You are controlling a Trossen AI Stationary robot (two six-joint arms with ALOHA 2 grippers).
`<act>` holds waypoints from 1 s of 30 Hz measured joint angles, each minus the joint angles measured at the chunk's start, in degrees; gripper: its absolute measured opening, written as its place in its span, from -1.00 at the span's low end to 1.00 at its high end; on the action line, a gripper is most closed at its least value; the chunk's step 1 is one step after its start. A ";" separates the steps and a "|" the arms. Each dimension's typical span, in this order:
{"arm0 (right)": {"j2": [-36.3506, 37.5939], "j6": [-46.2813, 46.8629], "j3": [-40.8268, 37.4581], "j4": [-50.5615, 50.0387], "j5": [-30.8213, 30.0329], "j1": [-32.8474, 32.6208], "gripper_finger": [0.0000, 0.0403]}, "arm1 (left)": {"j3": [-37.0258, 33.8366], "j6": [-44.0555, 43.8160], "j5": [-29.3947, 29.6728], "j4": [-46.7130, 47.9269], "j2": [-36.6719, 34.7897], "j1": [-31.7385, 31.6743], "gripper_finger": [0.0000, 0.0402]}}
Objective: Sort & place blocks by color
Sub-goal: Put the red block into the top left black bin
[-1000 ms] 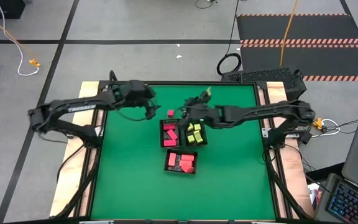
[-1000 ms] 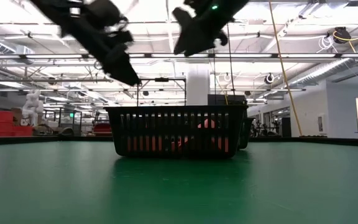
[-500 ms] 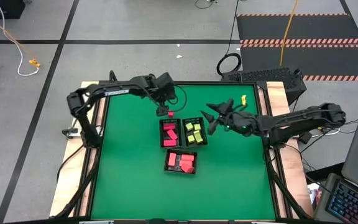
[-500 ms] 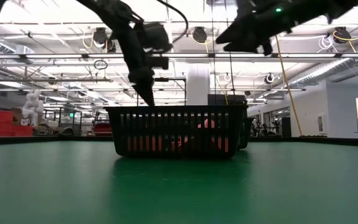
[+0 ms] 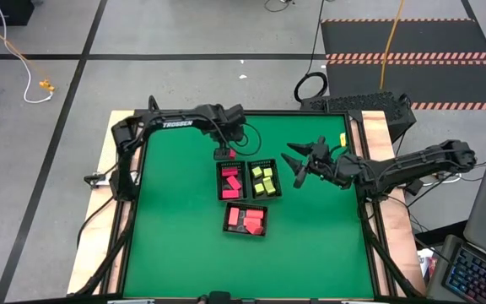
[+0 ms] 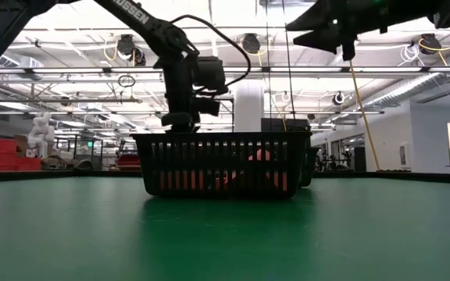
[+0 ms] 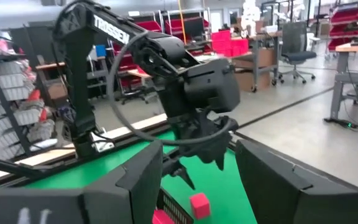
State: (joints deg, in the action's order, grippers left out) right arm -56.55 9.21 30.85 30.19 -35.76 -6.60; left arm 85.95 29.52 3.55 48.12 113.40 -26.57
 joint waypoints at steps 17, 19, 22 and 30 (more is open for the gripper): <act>-0.03 -0.98 0.00 2.65 0.01 -1.01 -0.01 | 0.83 0.66 -4.47 -1.34 0.13 -0.38 0.73; -0.03 -0.99 0.00 2.65 0.01 -1.01 -0.01 | 0.83 0.64 -5.32 -1.52 0.43 -0.42 0.73; -0.03 -1.12 0.00 2.63 -0.01 -1.01 -0.01 | 0.83 0.55 -6.63 -1.03 0.54 -0.42 0.73; -0.03 -1.57 0.00 3.19 0.01 -1.01 -0.01 | 0.83 -0.39 -8.20 -1.27 0.85 -0.33 0.73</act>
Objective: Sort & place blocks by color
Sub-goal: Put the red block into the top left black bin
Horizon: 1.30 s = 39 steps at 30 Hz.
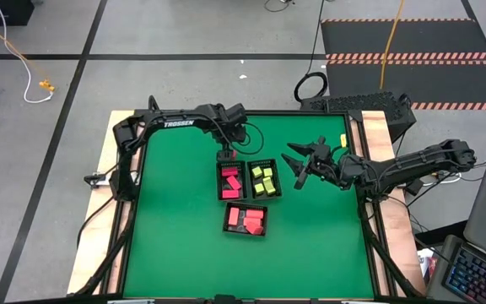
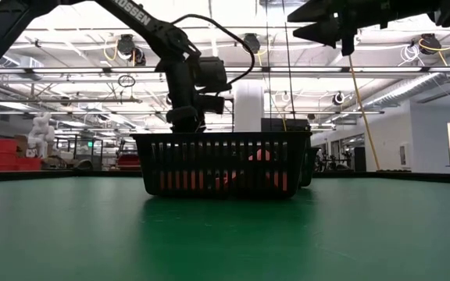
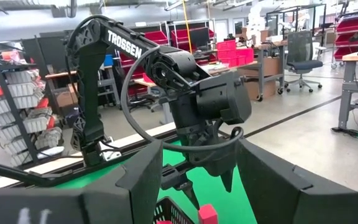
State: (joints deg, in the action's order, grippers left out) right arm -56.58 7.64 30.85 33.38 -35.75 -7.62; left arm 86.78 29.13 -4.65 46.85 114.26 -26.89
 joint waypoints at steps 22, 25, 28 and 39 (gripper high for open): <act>-0.02 -0.39 0.06 0.80 0.09 -0.37 -0.01 | -0.04 -0.39 0.62 -1.12 4.70 1.79 0.73; -0.02 -0.61 0.04 1.06 0.08 -0.37 -0.01 | -0.04 -0.37 0.62 -1.77 4.70 1.83 0.72; -0.02 -0.61 0.05 1.10 0.07 -0.37 -0.01 | -0.04 -0.57 0.63 -2.38 5.11 1.81 0.72; -0.02 -0.22 0.07 0.73 0.04 -0.37 -0.01 | -0.11 -1.34 2.26 -2.43 6.22 2.05 0.37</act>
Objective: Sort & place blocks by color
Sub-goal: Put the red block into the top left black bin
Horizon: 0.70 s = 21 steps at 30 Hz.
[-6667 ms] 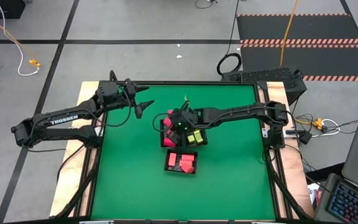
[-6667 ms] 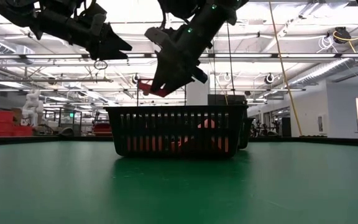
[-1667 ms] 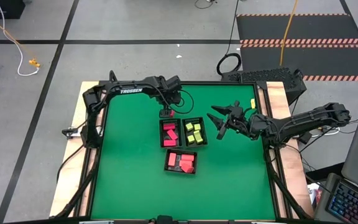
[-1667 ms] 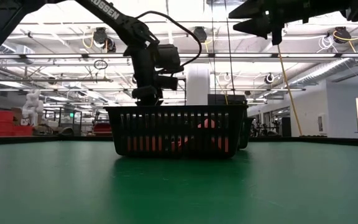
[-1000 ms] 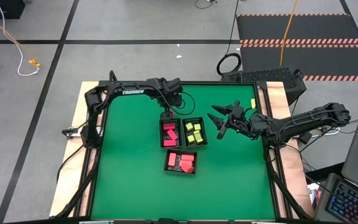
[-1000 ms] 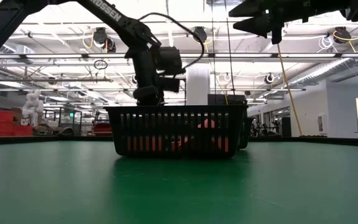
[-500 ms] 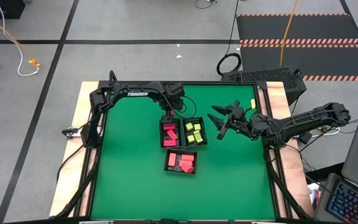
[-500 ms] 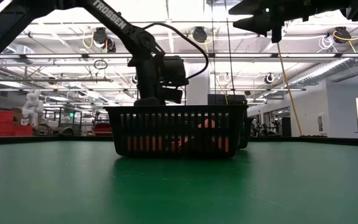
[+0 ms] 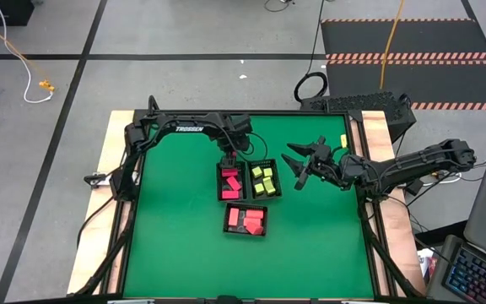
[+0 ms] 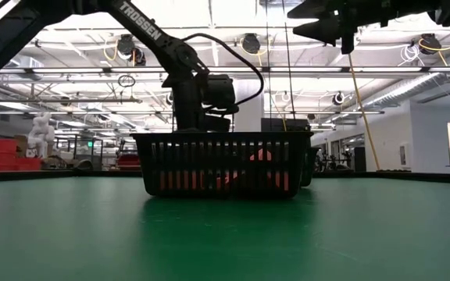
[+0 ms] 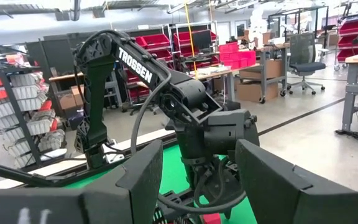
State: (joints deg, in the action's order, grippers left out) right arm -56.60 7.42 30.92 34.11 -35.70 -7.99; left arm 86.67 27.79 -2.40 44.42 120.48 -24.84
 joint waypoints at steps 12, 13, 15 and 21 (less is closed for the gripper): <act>0.00 -0.19 0.00 0.17 0.00 0.00 -0.01 | 0.00 0.21 4.86 0.82 -0.13 -0.11 -0.27; 0.00 -0.18 0.00 0.21 0.00 0.00 -0.01 | 0.00 0.20 5.07 1.10 -0.18 -0.11 -0.31; 0.00 -0.20 0.00 0.22 0.00 0.00 -0.01 | 0.00 0.20 5.52 1.88 -0.21 -0.11 -0.34; 0.00 -0.20 0.00 0.20 0.00 0.00 -0.01 | 0.02 0.01 5.67 2.69 -0.37 -0.09 -0.26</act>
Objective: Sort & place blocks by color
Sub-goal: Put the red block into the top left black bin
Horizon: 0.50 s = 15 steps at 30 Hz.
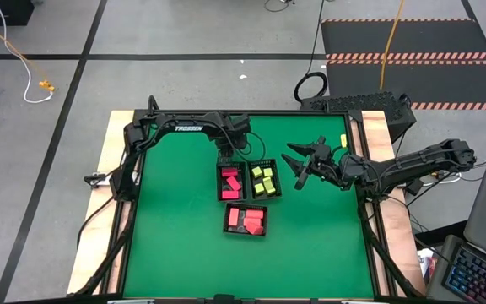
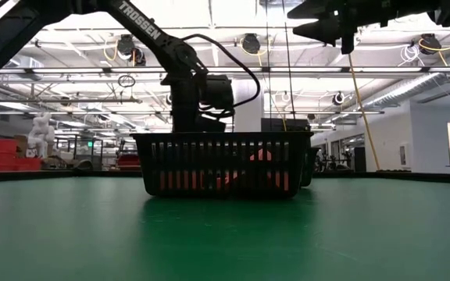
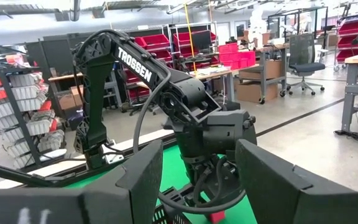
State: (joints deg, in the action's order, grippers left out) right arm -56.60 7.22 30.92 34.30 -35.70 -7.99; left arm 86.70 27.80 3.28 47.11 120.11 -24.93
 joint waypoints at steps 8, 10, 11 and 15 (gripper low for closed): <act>0.00 -0.22 0.00 0.02 0.00 0.00 -0.01 | 4.46 -1.11 3.23 4.56 -0.08 0.48 -0.34; 0.00 -0.24 0.00 0.02 0.00 0.00 -0.01 | 6.49 -1.36 3.23 5.53 -0.08 0.73 -0.34; 0.00 -0.23 0.00 0.02 0.00 0.00 -0.01 | 7.58 -1.36 3.23 6.06 -0.09 0.81 -0.34; 0.00 -0.23 0.00 0.00 0.00 0.00 -0.01 | 11.54 -1.55 3.22 8.49 -0.11 1.17 -0.34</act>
State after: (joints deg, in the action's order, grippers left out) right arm -56.60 6.99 30.92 34.30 -35.70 -7.99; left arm 98.24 26.25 6.50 55.59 120.01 -23.76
